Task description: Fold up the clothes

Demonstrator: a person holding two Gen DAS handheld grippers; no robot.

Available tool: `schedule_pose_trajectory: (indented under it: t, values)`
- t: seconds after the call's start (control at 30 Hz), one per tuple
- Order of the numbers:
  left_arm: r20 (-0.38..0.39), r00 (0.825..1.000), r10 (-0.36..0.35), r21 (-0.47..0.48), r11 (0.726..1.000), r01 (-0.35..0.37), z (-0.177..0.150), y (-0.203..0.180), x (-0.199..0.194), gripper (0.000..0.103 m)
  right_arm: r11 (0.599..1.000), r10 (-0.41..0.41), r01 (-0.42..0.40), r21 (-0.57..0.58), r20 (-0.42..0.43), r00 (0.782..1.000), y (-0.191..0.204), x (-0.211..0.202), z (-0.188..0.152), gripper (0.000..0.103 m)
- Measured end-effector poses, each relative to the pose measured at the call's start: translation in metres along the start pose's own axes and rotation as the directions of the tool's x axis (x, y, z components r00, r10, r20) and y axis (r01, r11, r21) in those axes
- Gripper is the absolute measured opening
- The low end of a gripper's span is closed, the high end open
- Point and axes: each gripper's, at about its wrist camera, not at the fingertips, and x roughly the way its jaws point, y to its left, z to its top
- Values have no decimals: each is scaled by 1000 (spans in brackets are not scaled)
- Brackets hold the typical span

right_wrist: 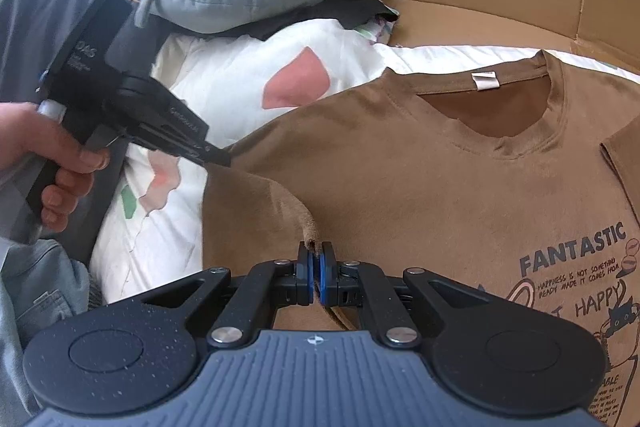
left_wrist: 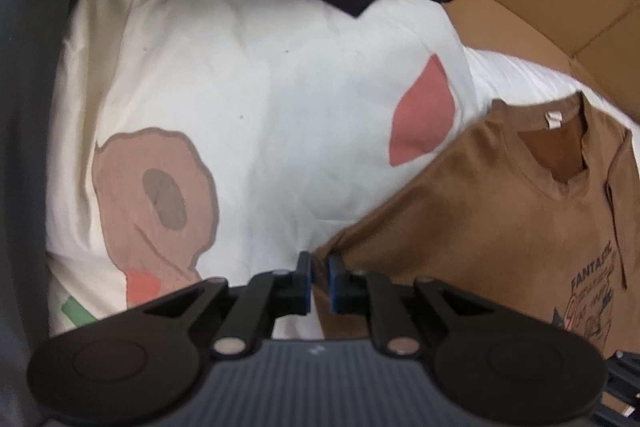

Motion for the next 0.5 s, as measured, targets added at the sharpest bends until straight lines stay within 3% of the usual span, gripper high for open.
schedule_pose_trajectory:
  t: [0.07,0.27,0.5]
  values:
    - [18,1000,-7,-30,1000,7,-1,6,-4,17,1000,-4,4,6,-2,1000,-4,3,3,1]
    - [80,996,-38,-70,997,44,1,25,-27,16,999,-21,21,32,-19,1000,-15,11,9,1]
    - [49,993,-103,-84,991,107,0,38,-37,16,997,-71,73,38,-62,996,-23,23,9,1]
